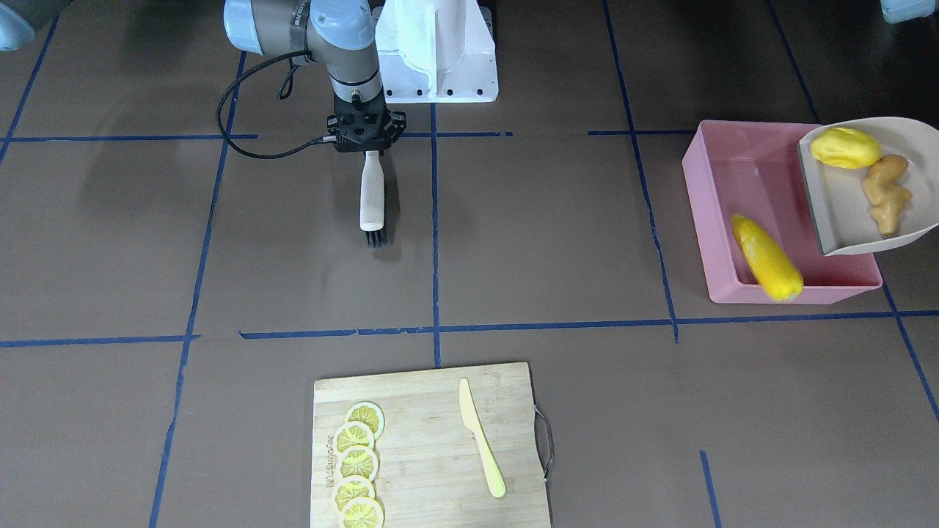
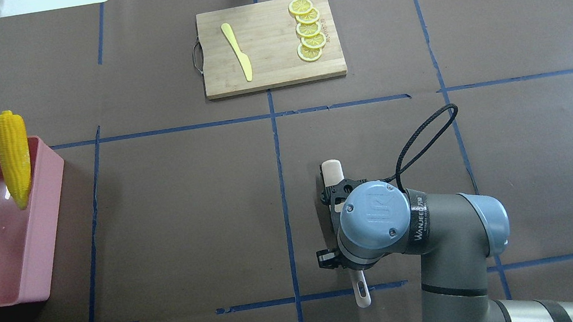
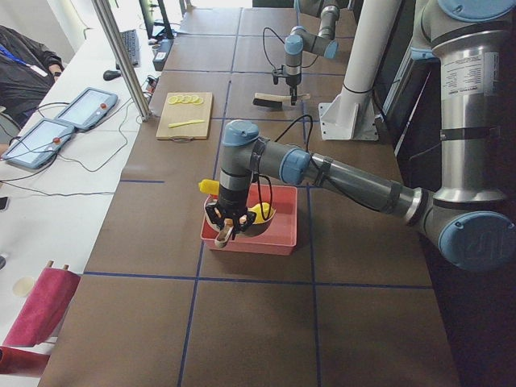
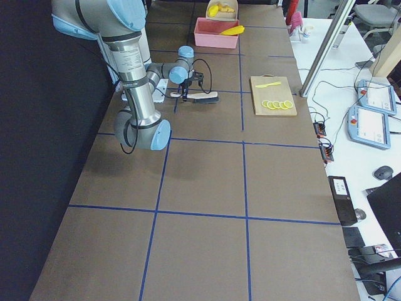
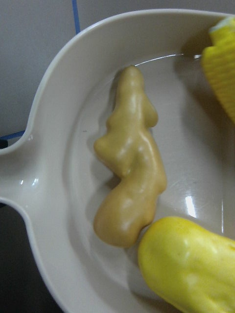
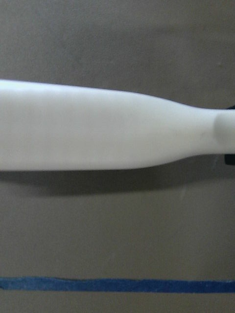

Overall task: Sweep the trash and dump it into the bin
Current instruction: 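Tip the dustpan with the left gripper to pour the items into the bin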

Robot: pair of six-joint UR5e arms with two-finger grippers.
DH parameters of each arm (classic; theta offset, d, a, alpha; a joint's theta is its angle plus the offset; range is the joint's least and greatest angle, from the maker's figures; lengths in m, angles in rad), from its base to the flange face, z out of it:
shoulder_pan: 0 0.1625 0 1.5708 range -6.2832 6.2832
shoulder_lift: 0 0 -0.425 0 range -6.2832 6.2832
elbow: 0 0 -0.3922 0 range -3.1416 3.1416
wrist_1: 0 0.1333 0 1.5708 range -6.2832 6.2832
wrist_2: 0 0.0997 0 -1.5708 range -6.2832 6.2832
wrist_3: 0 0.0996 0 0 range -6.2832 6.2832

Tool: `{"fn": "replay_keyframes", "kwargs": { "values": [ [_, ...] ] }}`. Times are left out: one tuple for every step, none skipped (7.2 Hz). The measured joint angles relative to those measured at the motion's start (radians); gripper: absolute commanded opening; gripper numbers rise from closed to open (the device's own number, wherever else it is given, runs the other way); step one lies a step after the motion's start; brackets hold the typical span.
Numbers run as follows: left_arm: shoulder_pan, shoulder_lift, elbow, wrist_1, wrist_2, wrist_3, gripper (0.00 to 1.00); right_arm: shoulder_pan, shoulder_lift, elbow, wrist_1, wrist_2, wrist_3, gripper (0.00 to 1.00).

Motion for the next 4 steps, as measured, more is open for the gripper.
{"fn": "replay_keyframes", "kwargs": {
  "values": [
    [0.001,0.001,-0.001,0.001,0.011,0.000,0.00,0.000,0.000,0.000,0.000,0.000,0.000,0.00],
    [0.001,0.001,-0.002,0.000,0.022,0.001,0.00,-0.001,0.000,0.000,0.000,-0.001,0.001,0.00],
    [0.001,0.001,-0.003,-0.002,0.042,0.002,0.00,-0.003,0.000,0.000,0.000,-0.001,0.002,0.00],
    [0.002,0.000,-0.005,-0.004,0.061,0.003,0.00,-0.003,0.001,0.000,0.000,-0.001,0.002,0.00]
  ]
}}
